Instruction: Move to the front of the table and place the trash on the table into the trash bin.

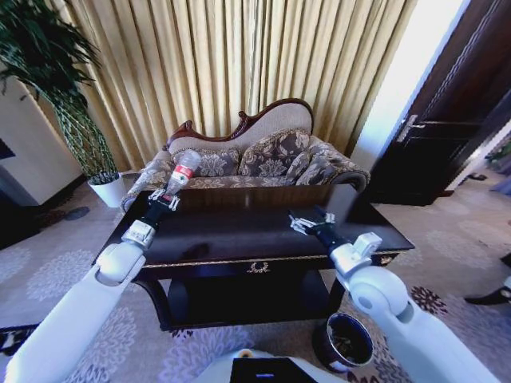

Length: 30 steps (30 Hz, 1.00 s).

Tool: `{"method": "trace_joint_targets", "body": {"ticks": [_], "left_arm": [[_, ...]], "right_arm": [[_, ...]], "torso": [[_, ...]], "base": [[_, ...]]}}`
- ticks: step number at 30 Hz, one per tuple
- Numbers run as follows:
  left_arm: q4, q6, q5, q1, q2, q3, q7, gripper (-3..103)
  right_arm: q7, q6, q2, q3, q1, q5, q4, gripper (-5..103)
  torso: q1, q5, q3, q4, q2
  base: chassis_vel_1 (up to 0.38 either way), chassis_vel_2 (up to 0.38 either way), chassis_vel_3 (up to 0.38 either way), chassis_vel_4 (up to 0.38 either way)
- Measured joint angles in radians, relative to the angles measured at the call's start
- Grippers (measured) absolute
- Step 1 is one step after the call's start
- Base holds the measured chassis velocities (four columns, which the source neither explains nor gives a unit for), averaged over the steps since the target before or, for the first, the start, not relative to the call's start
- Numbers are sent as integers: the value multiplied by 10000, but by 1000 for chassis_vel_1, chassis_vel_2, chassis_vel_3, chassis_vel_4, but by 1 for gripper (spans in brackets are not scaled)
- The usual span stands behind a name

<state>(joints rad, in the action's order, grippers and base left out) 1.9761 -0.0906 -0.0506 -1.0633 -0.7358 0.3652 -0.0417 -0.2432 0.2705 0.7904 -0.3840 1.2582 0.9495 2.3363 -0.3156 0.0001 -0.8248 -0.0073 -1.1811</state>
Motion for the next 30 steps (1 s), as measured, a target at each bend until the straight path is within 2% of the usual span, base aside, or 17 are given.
{"method": "trace_joint_targets", "body": {"ticks": [1, 3, 4, 6, 7, 8, 10, 11, 12, 14, 17, 20, 30], "left_arm": [[0, 0, 0, 0, 0, 0, 0, 28], [-138, -857, 1111, 512, 238, -561, -79, 28], [-138, -857, 1111, 512, 238, -561, -79, 28], [-242, -1389, 1913, 1196, 388, -1341, -193, 28], [-259, -1472, 2027, 1363, 401, -1566, -232, 28], [-259, -1472, 2027, 1363, 401, -1566, -232, 28], [-290, -1571, 2245, 1741, 379, -2112, -317, 28], [-290, -1571, 2245, 1741, 379, -2112, -317, 28], [-318, -1603, 2411, 1971, 292, -2478, -338, 28], [-346, -1632, 2555, 2131, 215, -2721, -343, 28], [-447, -1829, 3116, 2442, 28, -3213, -339, 28], [-454, -1907, 3335, 2575, -8, -3455, -334, 28], [-142, -1895, 3351, 2710, 179, -3790, -332, 28]], "right_arm": [[0, 0, 0, 0, 0, 0, 0, 100], [165, -25, -271, 313, -452, 864, 13, 100], [165, -25, -271, 313, -452, 864, 13, 100], [228, -51, -476, 573, -1116, 2280, 82, 100], [234, -53, -510, 628, -1329, 2693, 85, 100], [234, -53, -510, 628, -1329, 2693, 85, 100], [242, -60, -549, 729, -2028, 3854, 23, 100], [242, -60, -549, 729, -2028, 3854, 23, 100], [232, -60, -548, 777, -2509, 4592, -105, 100], [226, -61, -540, 811, -2780, 4939, -197, 100], [184, -55, -488, 1072, -3308, 5300, -491, 100], [171, -43, -398, 1283, -3579, 5318, -737, 100], [140, -22, 112, 1791, -4025, 5183, -1098, 100]], "torso": [[0, 0, 0, 0, 0], [0, 1, 0, -2, 0], [0, 1, 0, -2, 0], [0, 0, 0, -3, 0], [-1, 0, -1, -4, 0], [-1, 0, -1, -4, 0], [0, 0, -1, -2, 1], [0, 0, -1, -2, 1], [0, 0, -1, 0, 0], [0, -2, -1, 0, 0], [-1, -1, -1, -1, 1], [-1, -1, -1, -2, 0], [0, -1, 0, -1, 0]], "base": [[0, 0, 0, 0], [0, 0, 0, 0], [0, 0, 0, 0], [0, 0, 0, 0], [0, 0, 0, 0], [0, 0, 0, 0], [0, 0, 0, 0], [0, 0, 0, 0], [0, 0, 0, 0], [0, 0, 0, 0], [0, 0, 0, 0], [0, 0, 0, 0], [0, 0, 0, 0]]}}
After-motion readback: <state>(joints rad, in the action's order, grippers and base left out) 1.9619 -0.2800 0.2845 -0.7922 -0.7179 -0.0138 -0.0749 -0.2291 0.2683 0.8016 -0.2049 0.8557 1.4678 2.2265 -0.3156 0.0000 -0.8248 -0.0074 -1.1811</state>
